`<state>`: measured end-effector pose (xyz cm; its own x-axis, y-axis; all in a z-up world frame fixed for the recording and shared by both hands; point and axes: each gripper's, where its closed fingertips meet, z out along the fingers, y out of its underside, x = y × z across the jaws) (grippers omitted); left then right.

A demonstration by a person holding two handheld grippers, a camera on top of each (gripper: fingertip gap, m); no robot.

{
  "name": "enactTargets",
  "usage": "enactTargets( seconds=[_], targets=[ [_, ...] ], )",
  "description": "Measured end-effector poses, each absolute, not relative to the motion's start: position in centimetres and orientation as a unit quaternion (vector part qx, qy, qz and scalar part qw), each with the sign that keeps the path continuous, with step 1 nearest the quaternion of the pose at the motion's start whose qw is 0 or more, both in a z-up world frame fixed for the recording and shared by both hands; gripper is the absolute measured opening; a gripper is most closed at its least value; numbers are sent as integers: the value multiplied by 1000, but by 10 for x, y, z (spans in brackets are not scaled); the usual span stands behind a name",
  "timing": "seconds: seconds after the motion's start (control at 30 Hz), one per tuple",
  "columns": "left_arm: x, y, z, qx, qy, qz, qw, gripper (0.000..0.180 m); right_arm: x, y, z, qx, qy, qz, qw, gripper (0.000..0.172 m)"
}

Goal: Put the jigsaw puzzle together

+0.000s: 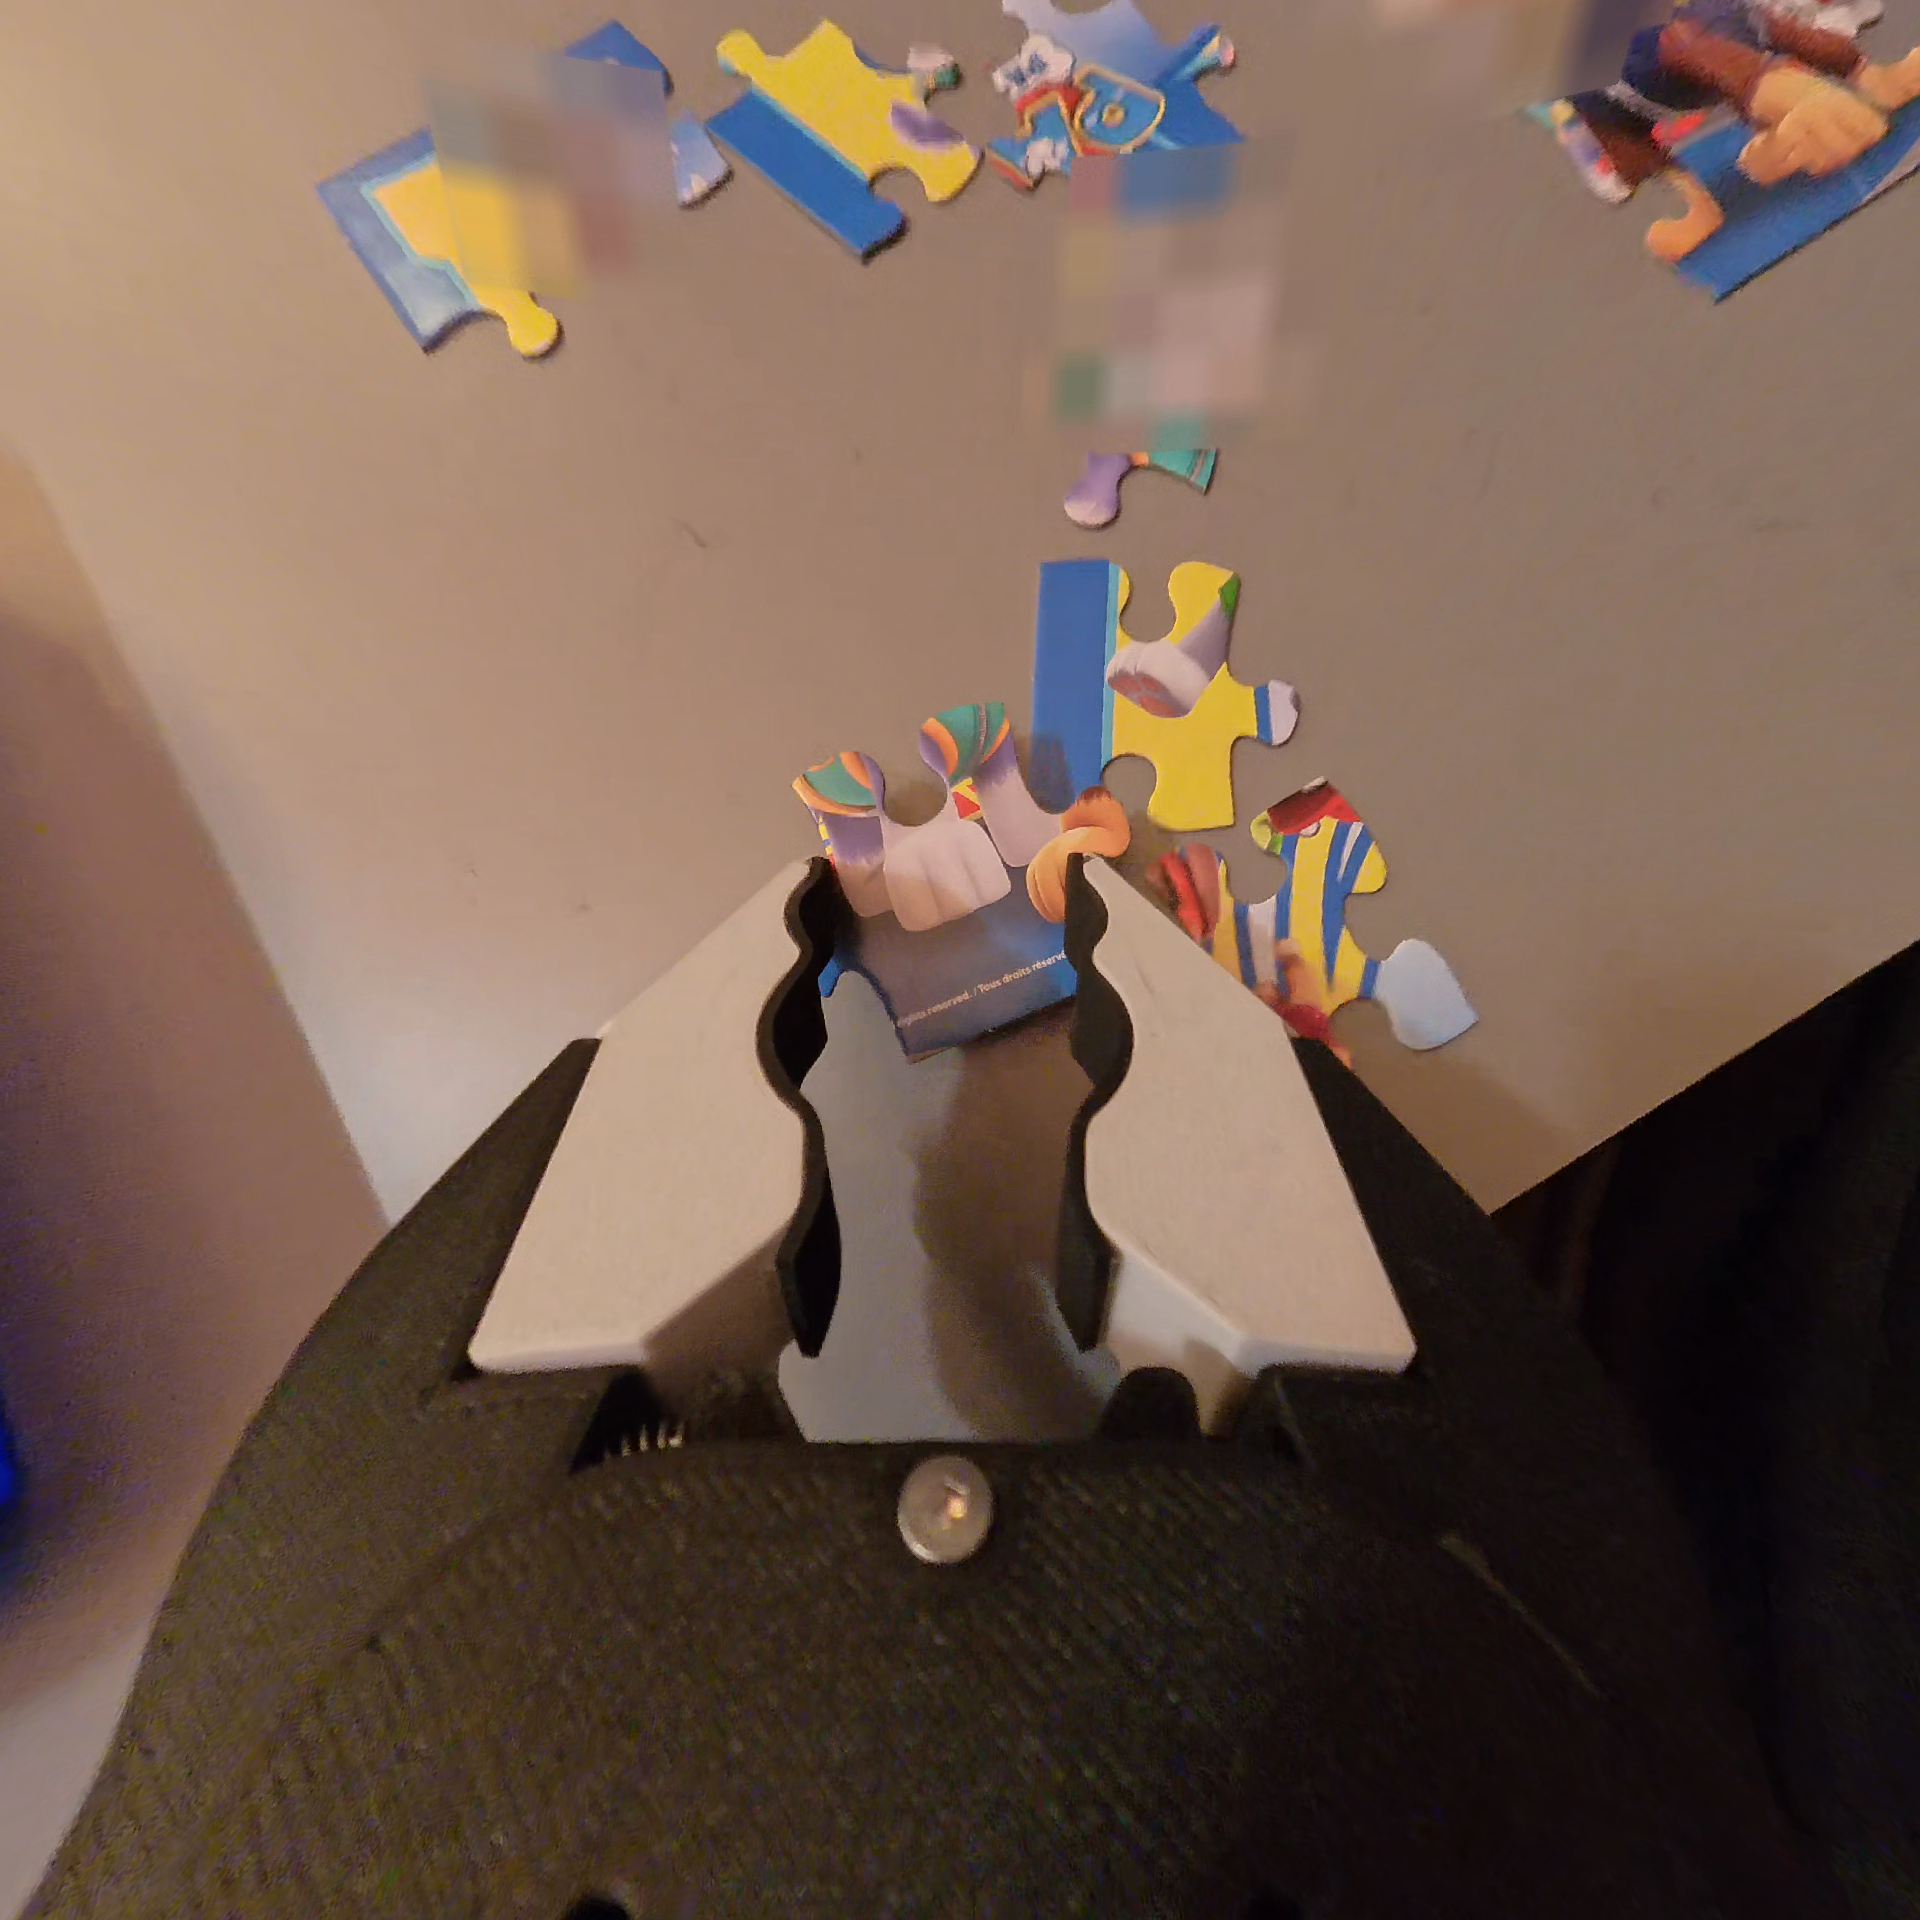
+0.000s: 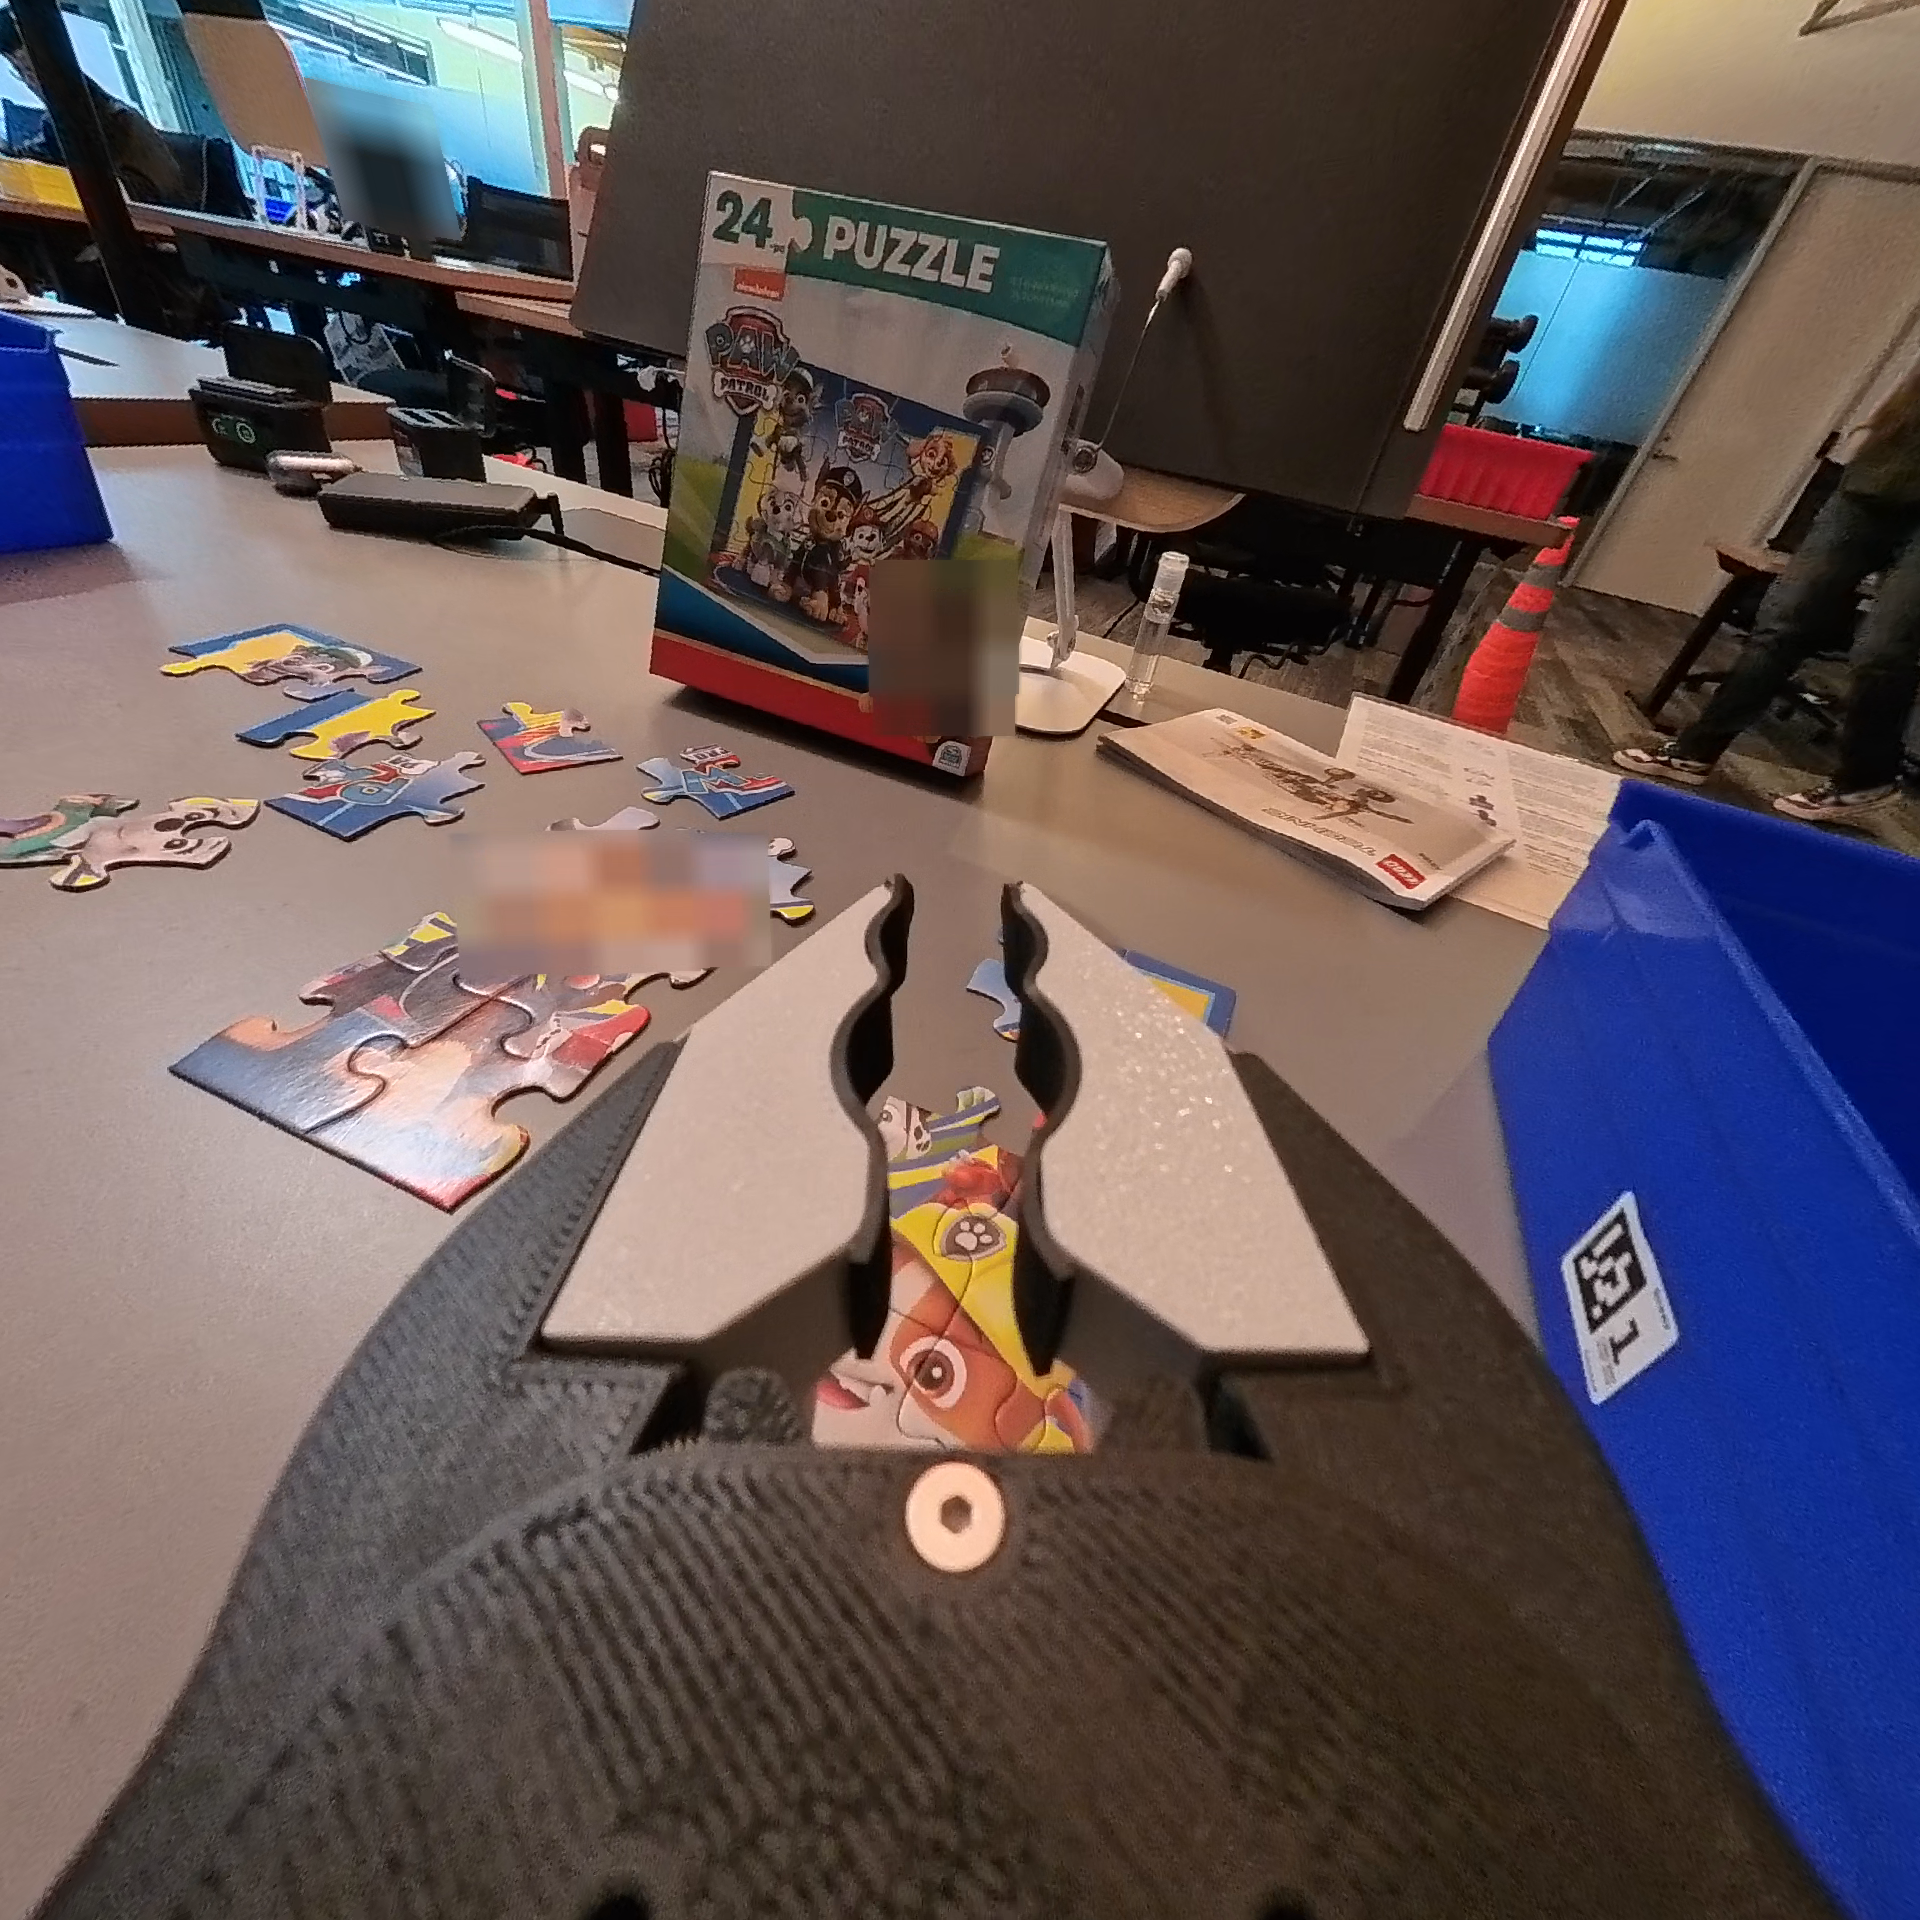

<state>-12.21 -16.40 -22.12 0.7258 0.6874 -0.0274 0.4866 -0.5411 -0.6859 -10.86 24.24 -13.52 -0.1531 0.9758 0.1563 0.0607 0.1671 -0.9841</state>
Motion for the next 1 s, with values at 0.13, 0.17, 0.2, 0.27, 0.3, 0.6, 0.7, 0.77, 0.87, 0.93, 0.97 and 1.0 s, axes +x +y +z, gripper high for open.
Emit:
enactTargets(
  seconds=[0.13, 0.17, 0.2, 0.27, 0.3, 0.6, 0.7, 0.77, 0.87, 0.93, 0.97, 1.0],
  targets=[
    [-124, -137, -198, -852, -329, 138, 384, 45, -110, 241, -135, -436, -594, 477, 480, 16],
    [-125, -124, -193, -846, -326, 130, 402, 44, -110, 240, -135, -436, -594, 478, 478, 16],
    [-125, -109, -188, -841, -321, 118, 418, 44, -110, 239, -136, -435, -595, 478, 477, 16],
    [-125, -75, -184, -837, -305, 100, 442, 45, -111, 237, -136, -433, -597, 478, 476, 16],
    [-126, -58, -184, -838, -295, 95, 449, 45, -111, 236, -136, -431, -598, 478, 477, 16],
    [-137, 31, -220, -866, -295, 121, 386, 44, -106, 233, -136, -430, -599, 488, 468, 16],
    [-137, 38, -226, -868, -304, 126, 373, 45, -104, 233, -135, -432, -594, 497, 462, 16],
    [-136, 41, -228, -867, -312, 124, 368, 45, -103, 234, -135, -433, -591, 502, 460, 17],
    [-133, 44, -234, -866, -325, 113, 362, 44, -103, 233, -135, -432, -591, 503, 458, 16],
    [-131, 46, -237, -866, -330, 112, 359, 44, -103, 232, -135, -431, -594, 501, 459, 17],
    [-132, 45, -237, -864, -334, 117, 358, 44, -103, 232, -135, -430, -596, 499, 460, 17],
    [-132, 45, -237, -863, -336, 120, 358, 44, -103, 231, -136, -429, -598, 497, 460, 17]
  ],
)
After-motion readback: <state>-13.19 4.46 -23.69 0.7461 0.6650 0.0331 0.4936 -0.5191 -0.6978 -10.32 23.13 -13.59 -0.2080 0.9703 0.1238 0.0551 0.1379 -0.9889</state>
